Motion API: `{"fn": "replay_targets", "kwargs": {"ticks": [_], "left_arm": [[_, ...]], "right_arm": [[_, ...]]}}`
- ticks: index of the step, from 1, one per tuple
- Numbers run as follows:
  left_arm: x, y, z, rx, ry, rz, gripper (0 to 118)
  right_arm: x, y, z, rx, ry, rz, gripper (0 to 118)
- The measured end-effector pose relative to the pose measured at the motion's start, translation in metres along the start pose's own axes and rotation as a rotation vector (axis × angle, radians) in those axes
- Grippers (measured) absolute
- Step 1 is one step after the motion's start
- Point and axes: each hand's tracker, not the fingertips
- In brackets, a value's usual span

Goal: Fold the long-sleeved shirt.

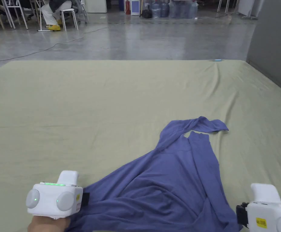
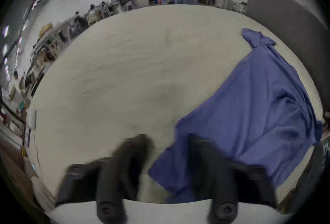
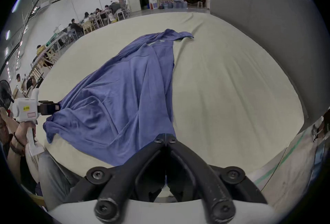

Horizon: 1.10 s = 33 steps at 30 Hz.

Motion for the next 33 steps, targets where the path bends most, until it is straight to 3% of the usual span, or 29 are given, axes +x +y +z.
{"fn": "replay_targets", "kwargs": {"ticks": [2, 4, 9, 10, 12, 13, 17, 21, 25, 26, 27, 28, 29, 31, 33], "left_arm": [[0.007, 0.000, 0.007, -0.020, 0.021, -0.010, 0], [0.001, 0.010, 0.012, -0.011, -0.087, 0.040, 0], [-0.005, 0.028, 0.030, 0.074, -0.038, 0.046, 0], [-0.007, 0.031, 0.033, 0.075, -0.037, 0.052, 0], [-0.013, 0.038, 0.037, 0.097, -0.059, 0.078, 0], [-0.015, 0.040, 0.039, 0.106, -0.066, 0.091, 0], [-0.022, 0.041, 0.040, 0.114, -0.069, 0.113, 0], [-0.030, 0.040, 0.030, 0.104, -0.091, 0.158, 0], [-0.031, 0.042, 0.022, 0.089, -0.099, 0.176, 0], [-0.030, 0.042, 0.021, 0.086, -0.098, 0.176, 0], [-0.030, 0.043, 0.019, 0.084, -0.097, 0.177, 0], [-0.030, 0.043, 0.018, 0.084, -0.099, 0.179, 0], [-0.029, 0.043, 0.018, 0.086, -0.100, 0.178, 0], [-0.027, 0.047, 0.018, 0.093, -0.101, 0.178, 0], [-0.030, 0.054, 0.022, 0.113, -0.103, 0.193, 0]], "right_arm": [[-0.008, 0.016, -0.007, -0.008, 0.018, 0.032, 0], [-0.018, 0.044, -0.013, 0.031, 0.037, 0.073, 0], [-0.050, 0.152, -0.055, 0.061, 0.140, 0.170, 0], [-0.058, 0.177, -0.071, 0.047, 0.148, 0.200, 12], [-0.066, 0.220, -0.108, 0.021, 0.170, 0.225, 68], [-0.073, 0.238, -0.130, -0.014, 0.173, 0.268, 88], [-0.083, 0.278, -0.203, -0.151, 0.115, 0.406, 87], [-0.089, 0.279, -0.257, -0.257, 0.061, 0.521, 87], [-0.094, 0.264, -0.285, -0.276, 0.078, 0.643, 82], [-0.095, 0.263, -0.285, -0.265, 0.072, 0.657, 74], [-0.095, 0.265, -0.282, -0.274, 0.083, 0.658, 58], [-0.095, 0.270, -0.277, -0.291, 0.143, 0.659, 17], [-0.095, 0.271, -0.273, -0.285, 0.163, 0.666, 0], [-0.101, 0.271, -0.266, -0.217, 0.138, 0.718, 0], [-0.104, 0.265, -0.262, -0.235, 0.102, 0.697, 0]]}}
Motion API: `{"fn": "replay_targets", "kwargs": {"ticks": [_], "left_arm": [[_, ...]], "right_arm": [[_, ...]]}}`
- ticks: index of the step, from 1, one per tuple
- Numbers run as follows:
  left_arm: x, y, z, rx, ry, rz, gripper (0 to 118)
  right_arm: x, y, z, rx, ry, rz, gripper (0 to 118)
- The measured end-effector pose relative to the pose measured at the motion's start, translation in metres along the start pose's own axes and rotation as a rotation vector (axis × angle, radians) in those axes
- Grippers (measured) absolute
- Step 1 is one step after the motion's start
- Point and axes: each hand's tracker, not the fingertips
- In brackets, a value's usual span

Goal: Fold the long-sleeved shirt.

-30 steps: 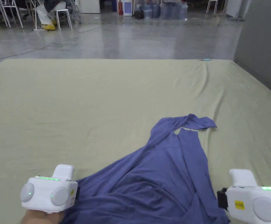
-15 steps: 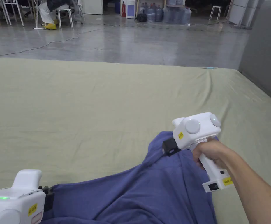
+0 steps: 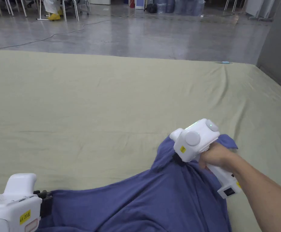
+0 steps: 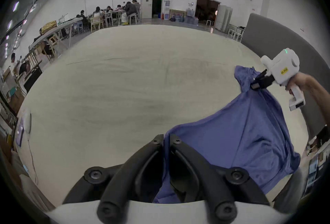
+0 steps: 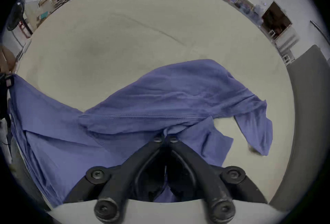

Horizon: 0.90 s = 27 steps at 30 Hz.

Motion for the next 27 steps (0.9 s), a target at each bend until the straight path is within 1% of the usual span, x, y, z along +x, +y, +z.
{"fn": "replay_targets", "kwargs": {"ticks": [1, 4, 7, 8, 13, 15, 19, 21, 23, 24, 26, 27], "left_arm": [[-0.001, 0.008, 0.003, 0.016, 0.004, 0.012, 0], [-0.004, 0.037, 0.020, 0.099, -0.002, 0.029, 0], [-0.003, 0.075, 0.044, 0.196, -0.011, 0.027, 0], [-0.001, 0.088, 0.052, 0.224, -0.017, 0.020, 0], [0.017, 0.169, 0.097, 0.368, -0.020, -0.025, 0], [0.026, 0.206, 0.113, 0.431, -0.021, -0.055, 0], [0.044, 0.297, 0.139, 0.541, -0.017, -0.074, 0], [0.052, 0.346, 0.153, 0.538, -0.001, -0.068, 0], [0.058, 0.391, 0.171, 0.612, 0.022, -0.062, 0], [0.064, 0.411, 0.179, 0.661, 0.067, -0.056, 0], [0.074, 0.443, 0.189, 0.636, 0.083, -0.075, 0], [0.075, 0.457, 0.193, 0.671, 0.080, -0.068, 0]], "right_arm": [[0.001, -0.001, 0.007, 0.021, -0.006, -0.007, 0], [0.009, -0.002, 0.041, 0.083, -0.013, -0.075, 0], [0.021, -0.004, 0.093, 0.150, -0.069, -0.080, 0], [0.025, -0.005, 0.110, 0.176, -0.076, -0.097, 0], [0.062, -0.004, 0.214, 0.377, -0.077, -0.259, 0], [0.077, 0.002, 0.255, 0.461, -0.106, -0.298, 0], [0.105, 0.034, 0.342, 0.618, -0.210, -0.369, 0], [0.118, 0.053, 0.385, 0.699, -0.277, -0.371, 0], [0.129, 0.075, 0.428, 0.755, -0.357, -0.365, 0], [0.133, 0.083, 0.450, 0.800, -0.376, -0.373, 0], [0.143, 0.098, 0.482, 0.856, -0.370, -0.415, 0], [0.146, 0.104, 0.496, 0.874, -0.373, -0.426, 0]]}}
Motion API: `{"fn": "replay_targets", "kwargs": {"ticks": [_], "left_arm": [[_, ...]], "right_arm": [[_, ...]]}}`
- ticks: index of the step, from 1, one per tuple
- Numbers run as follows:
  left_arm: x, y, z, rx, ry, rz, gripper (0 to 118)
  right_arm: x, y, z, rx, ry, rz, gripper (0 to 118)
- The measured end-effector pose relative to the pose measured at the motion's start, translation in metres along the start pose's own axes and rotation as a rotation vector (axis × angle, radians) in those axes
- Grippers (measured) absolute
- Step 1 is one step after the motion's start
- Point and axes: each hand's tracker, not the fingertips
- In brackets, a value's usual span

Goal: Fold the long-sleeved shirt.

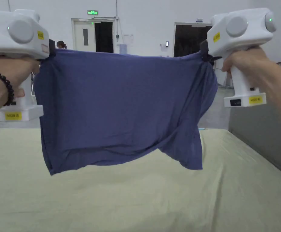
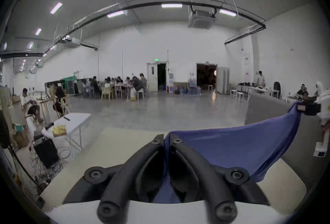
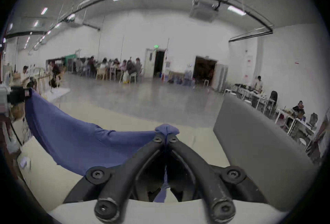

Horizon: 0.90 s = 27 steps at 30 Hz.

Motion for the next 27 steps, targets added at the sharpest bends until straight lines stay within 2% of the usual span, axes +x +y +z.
{"fn": "replay_targets", "kwargs": {"ticks": [4, 8, 12, 19, 24, 27], "left_arm": [[0.011, 0.017, -0.009, 0.034, -0.004, -0.025, 0], [0.014, -0.011, -0.021, 0.013, -0.010, -0.049, 0], [0.016, -0.076, -0.046, -0.083, -0.027, -0.039, 0], [0.027, -0.237, -0.083, -0.291, -0.064, -0.088, 0], [0.022, -0.274, -0.066, -0.347, -0.067, -0.087, 0], [0.014, -0.275, -0.031, -0.329, -0.087, -0.074, 0]], "right_arm": [[0.001, 0.025, -0.001, 0.013, -0.046, 0.010, 0], [0.006, -0.001, -0.013, -0.015, -0.043, 0.002, 0], [0.011, -0.074, -0.048, -0.107, -0.012, -0.077, 0], [0.005, -0.251, -0.114, -0.346, 0.001, -0.162, 0], [0.016, -0.289, -0.108, -0.354, 0.037, -0.208, 0], [0.012, -0.290, -0.059, -0.314, 0.051, -0.175, 0]]}}
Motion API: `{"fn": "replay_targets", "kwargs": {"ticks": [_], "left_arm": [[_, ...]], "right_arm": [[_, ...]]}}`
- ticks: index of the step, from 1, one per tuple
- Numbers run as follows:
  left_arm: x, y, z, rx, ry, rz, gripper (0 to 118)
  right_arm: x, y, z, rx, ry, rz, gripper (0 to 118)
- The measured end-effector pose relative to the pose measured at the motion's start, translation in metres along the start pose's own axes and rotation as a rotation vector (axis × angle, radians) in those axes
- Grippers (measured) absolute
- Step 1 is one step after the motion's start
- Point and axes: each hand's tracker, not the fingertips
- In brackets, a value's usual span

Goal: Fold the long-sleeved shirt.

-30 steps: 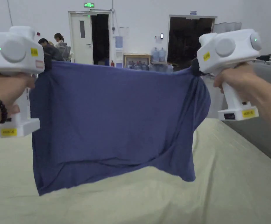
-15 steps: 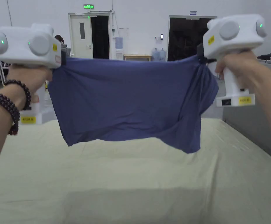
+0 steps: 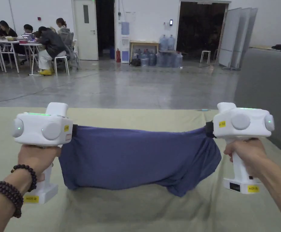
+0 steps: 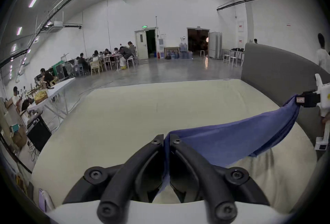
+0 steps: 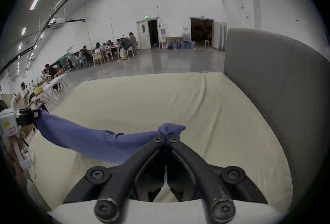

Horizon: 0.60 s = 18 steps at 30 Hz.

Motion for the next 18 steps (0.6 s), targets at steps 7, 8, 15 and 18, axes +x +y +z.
{"fn": "replay_targets", "kwargs": {"ticks": [7, 8, 15, 18], "left_arm": [[0.000, -0.087, 0.117, 0.010, -0.074, 0.025, 0], [0.001, -0.104, 0.130, -0.003, -0.077, 0.015, 0], [0.003, -0.239, 0.168, -0.311, -0.090, -0.011, 0], [0.001, -0.277, 0.170, -0.424, -0.120, 0.011, 0]], "right_arm": [[-0.010, -0.098, 0.114, 0.017, 0.011, 0.060, 0], [-0.012, -0.117, 0.126, 0.010, 0.009, 0.070, 0], [-0.010, -0.253, 0.159, -0.285, 0.045, 0.119, 0], [-0.015, -0.301, 0.152, -0.463, 0.072, 0.160, 0]]}}
